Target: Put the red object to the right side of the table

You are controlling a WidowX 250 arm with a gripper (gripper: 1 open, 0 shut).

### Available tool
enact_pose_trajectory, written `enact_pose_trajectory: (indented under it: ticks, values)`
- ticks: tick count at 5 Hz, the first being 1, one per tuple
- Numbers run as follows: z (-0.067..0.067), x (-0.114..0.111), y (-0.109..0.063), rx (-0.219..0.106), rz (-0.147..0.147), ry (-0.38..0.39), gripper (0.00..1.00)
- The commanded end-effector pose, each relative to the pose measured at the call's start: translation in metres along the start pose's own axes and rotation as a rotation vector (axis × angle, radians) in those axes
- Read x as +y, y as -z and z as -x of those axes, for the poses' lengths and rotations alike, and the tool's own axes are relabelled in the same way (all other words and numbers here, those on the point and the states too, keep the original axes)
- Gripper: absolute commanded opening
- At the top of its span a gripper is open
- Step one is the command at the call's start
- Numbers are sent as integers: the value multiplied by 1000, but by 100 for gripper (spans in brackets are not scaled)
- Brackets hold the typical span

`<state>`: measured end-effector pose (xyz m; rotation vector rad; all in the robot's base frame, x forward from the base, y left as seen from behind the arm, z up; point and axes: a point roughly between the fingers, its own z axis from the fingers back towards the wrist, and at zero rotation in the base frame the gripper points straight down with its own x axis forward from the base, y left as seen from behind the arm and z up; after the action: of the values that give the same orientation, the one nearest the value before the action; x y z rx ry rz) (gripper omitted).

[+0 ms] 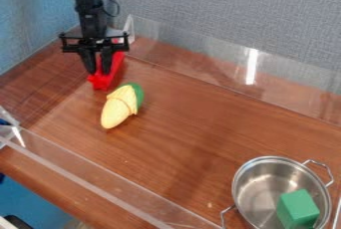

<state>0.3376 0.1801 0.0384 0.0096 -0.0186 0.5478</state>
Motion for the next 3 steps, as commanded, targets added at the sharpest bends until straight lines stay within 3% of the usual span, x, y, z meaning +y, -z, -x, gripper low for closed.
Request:
enact_pose_trajectory:
  ticks: [1,2,3]
  values:
    - [-7,1,-2,-36,-2,-42,100]
    - [-7,0,-1,-38,2,9,0]
    - [-6,-2,-9,-46,13,75,0]
